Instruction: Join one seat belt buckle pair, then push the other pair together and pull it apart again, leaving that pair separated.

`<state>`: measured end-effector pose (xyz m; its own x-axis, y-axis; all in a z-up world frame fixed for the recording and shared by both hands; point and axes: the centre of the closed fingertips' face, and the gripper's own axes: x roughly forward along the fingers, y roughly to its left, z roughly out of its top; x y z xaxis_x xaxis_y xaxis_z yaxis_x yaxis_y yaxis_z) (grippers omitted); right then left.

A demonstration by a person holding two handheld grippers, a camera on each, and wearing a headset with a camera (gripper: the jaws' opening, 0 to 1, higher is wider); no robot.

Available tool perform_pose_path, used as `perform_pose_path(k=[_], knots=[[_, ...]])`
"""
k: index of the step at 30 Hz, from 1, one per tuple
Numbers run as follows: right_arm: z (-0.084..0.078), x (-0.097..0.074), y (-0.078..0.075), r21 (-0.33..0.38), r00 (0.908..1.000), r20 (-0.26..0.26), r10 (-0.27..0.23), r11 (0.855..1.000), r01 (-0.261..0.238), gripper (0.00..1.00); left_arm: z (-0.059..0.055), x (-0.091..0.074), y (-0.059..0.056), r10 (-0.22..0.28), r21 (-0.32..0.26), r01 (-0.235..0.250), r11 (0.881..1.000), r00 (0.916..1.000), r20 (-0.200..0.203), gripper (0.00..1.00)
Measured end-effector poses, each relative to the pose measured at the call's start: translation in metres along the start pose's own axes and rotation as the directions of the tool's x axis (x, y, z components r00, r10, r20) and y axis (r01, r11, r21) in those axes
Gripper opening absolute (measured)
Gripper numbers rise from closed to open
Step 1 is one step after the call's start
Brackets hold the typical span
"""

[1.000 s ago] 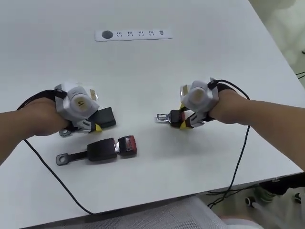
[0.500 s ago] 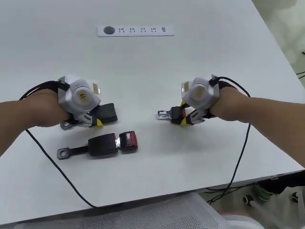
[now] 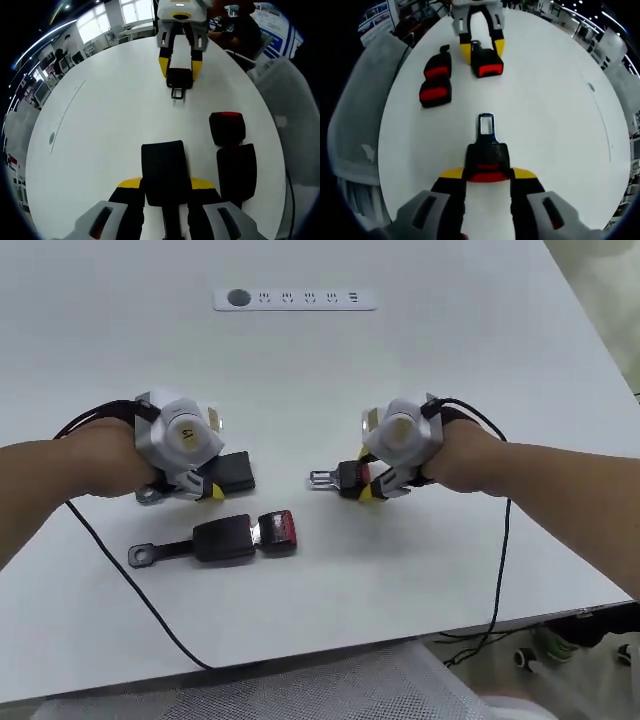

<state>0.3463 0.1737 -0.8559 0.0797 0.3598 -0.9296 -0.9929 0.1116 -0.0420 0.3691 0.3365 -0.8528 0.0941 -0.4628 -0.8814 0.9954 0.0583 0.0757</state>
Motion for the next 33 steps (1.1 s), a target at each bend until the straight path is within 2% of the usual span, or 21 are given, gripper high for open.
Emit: perform_pose_path(k=[8, 9, 15, 24, 33], knots=[[0.027, 0.010, -0.005, -0.036, 0.9999, 0.010, -0.010, 0.999, 0.010, 0.35, 0.000, 0.000, 0.000, 0.006, 0.002, -0.006, 1.000, 1.0000, -0.004, 0.33], [0.031, 0.012, -0.005, -0.059, 0.9999, 0.007, -0.008, 0.998, 0.008, 0.35, 0.000, 0.000, 0.000, 0.006, 0.004, -0.006, 1.000, 1.0000, -0.005, 0.33], [0.044, 0.020, -0.016, -0.084, 0.9999, 0.012, -0.003, 0.996, 0.004, 0.35, 0.000, 0.000, 0.000, -0.001, 0.015, 0.001, 1.000, 1.0000, -0.007, 0.33], [0.066, 0.031, -0.024, -0.100, 0.9987, 0.050, 0.010, 0.995, -0.005, 0.35, 0.000, 0.000, -0.001, -0.011, 0.025, 0.011, 1.000, 0.9998, -0.014, 0.34], [0.065, 0.032, -0.025, -0.142, 0.9988, 0.048, 0.009, 0.990, -0.002, 0.35, 0.001, 0.000, 0.000, -0.015, 0.028, 0.015, 0.999, 0.9997, -0.018, 0.34]])
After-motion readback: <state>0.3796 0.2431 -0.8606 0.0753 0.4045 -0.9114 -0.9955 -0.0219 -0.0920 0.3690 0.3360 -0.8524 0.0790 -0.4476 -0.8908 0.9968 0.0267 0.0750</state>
